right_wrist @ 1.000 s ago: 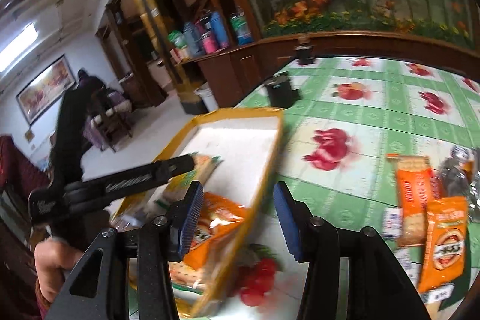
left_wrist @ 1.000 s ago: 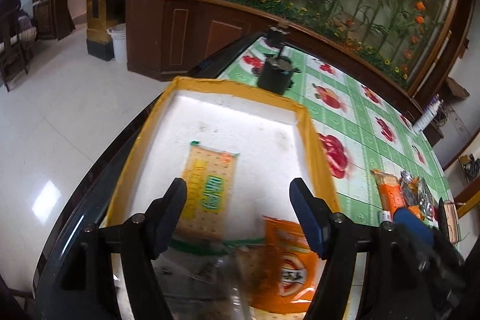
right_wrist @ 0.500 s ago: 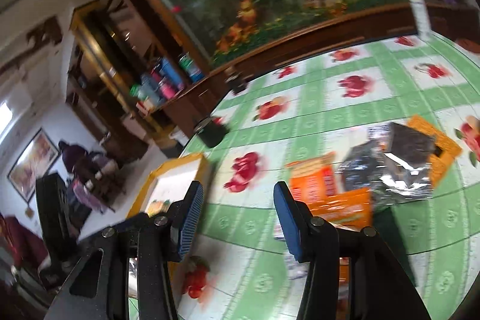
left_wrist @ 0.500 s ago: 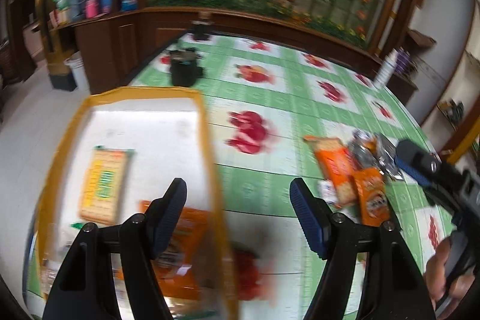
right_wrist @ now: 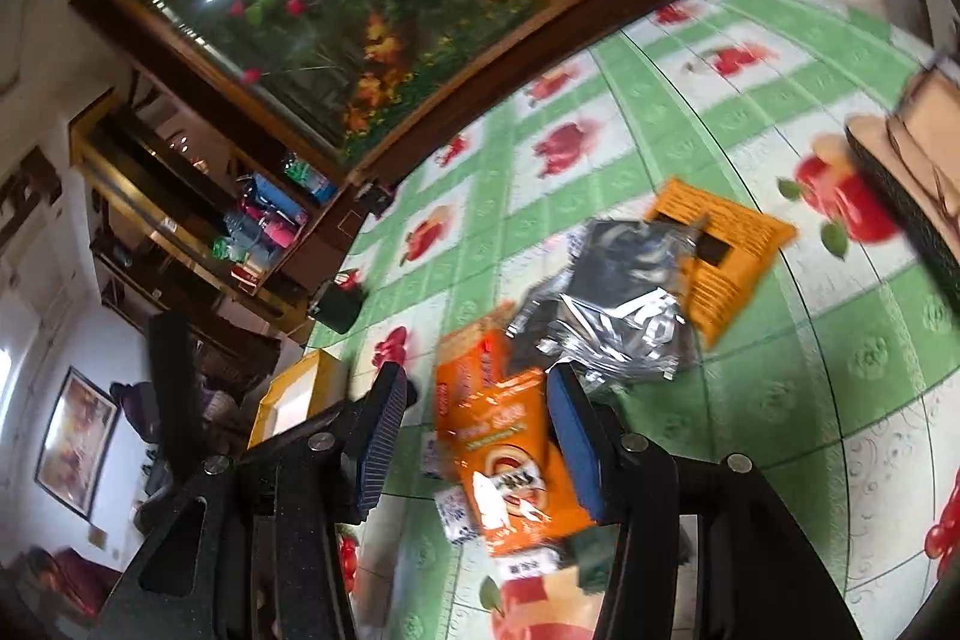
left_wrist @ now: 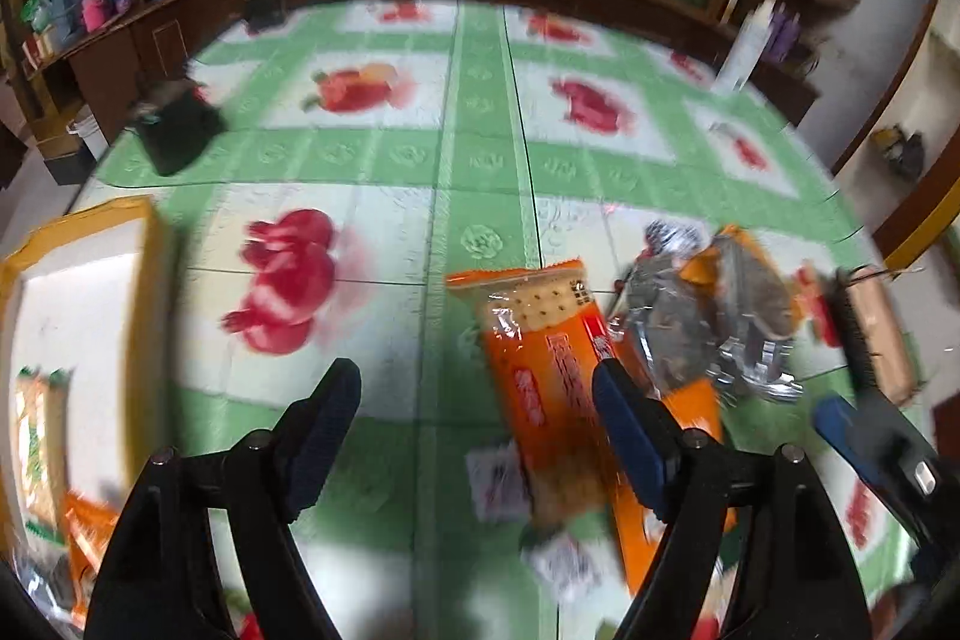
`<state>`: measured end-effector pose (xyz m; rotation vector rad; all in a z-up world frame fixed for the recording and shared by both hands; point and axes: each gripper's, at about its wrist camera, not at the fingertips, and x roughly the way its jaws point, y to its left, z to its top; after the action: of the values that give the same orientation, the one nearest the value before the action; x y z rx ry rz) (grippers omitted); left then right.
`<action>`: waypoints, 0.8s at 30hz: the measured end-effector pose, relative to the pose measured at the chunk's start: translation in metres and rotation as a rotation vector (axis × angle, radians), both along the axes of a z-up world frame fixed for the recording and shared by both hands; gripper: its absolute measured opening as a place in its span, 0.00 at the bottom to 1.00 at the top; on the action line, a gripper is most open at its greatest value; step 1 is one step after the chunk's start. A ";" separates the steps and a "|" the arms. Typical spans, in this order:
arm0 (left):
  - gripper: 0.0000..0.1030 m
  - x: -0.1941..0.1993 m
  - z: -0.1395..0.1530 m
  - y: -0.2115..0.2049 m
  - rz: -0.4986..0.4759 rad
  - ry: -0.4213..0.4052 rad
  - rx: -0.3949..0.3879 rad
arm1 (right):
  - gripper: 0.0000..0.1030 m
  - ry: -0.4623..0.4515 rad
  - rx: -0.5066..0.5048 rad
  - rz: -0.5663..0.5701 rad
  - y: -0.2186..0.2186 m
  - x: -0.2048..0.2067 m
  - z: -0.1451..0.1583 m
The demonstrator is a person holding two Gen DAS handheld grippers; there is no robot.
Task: Organize snacks
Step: 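Grasp an orange cracker pack with left tool while right grasps another orange snack bag, then carry both held snacks over the white tray, lower them and open both tools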
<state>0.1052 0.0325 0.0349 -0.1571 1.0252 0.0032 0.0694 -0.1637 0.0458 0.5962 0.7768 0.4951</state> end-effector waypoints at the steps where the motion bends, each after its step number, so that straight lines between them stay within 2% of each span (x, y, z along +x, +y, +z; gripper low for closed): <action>1: 0.76 0.006 -0.006 -0.002 -0.007 0.017 -0.010 | 0.52 0.015 0.004 0.002 -0.003 0.001 -0.003; 3: 0.77 0.017 -0.016 -0.009 -0.024 0.042 -0.018 | 0.52 0.039 -0.005 0.013 -0.004 0.003 -0.007; 4: 0.78 0.019 -0.019 -0.012 -0.034 0.025 -0.034 | 0.53 0.045 -0.010 0.019 -0.004 0.005 -0.010; 6: 0.79 0.023 -0.024 -0.016 -0.064 0.025 -0.044 | 0.58 0.059 -0.034 0.035 0.001 0.006 -0.013; 8: 0.78 0.022 -0.027 -0.020 -0.092 0.004 -0.009 | 0.63 0.064 -0.078 0.048 0.008 0.007 -0.015; 11: 0.65 0.017 -0.025 -0.013 -0.094 -0.020 0.002 | 0.69 0.044 -0.169 0.064 0.022 0.003 -0.015; 18: 0.59 0.016 -0.025 0.015 -0.023 -0.017 -0.040 | 0.69 -0.023 -0.395 0.131 0.057 -0.006 -0.017; 24: 0.59 0.013 -0.022 0.020 -0.006 -0.027 -0.037 | 0.69 -0.088 -0.652 0.163 0.094 -0.014 -0.031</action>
<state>0.1185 0.0520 0.0125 -0.1879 0.9992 -0.0231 0.0557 -0.0700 0.0143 -0.0934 0.8489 0.3823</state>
